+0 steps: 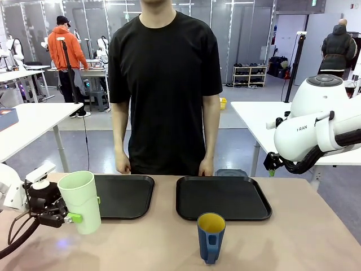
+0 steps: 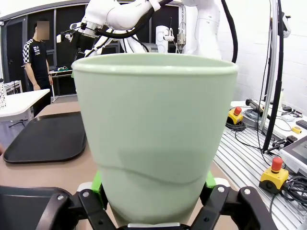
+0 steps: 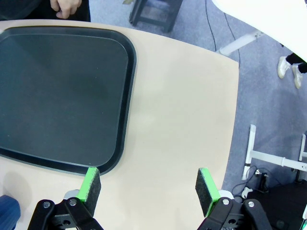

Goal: Sort and store the cups by type.
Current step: Place the picked Reusable plastic cup into the Flat Tray indicated by the person.

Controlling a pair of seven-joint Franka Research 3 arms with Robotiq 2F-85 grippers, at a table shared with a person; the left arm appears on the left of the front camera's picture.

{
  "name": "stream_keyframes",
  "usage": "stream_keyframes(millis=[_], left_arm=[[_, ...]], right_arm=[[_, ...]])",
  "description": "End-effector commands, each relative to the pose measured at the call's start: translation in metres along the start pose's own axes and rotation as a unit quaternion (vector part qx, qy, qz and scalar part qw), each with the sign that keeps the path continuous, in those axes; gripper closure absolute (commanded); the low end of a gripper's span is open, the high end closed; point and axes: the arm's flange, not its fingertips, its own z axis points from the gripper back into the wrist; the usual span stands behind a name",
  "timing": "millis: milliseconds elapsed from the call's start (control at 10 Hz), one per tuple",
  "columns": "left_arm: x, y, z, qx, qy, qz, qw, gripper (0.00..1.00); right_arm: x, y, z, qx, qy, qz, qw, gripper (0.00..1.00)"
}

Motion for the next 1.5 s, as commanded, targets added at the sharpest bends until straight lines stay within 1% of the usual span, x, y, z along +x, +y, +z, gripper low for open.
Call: stream_keyframes(millis=[0, 1300, 1400], left_arm=[[0.0017, 0.0025, -0.0005, -0.002, 0.000, -0.005, 1.000, 0.58], [0.0017, 0.0025, -0.0005, -0.002, 0.000, -0.005, 1.000, 0.58], [0.0000, 0.0000, 0.0000, 0.000, 0.000, 0.000, 1.000, 0.16]], right_arm=[[0.0011, -0.0005, 0.0004, -0.001, -0.001, 0.000, 1.000, 0.00], [0.0011, -0.0005, 0.0004, -0.001, -0.001, 0.000, 1.000, 0.00], [0.0011, -0.0005, 0.0004, -0.001, -0.001, 0.000, 1.000, 0.00]])
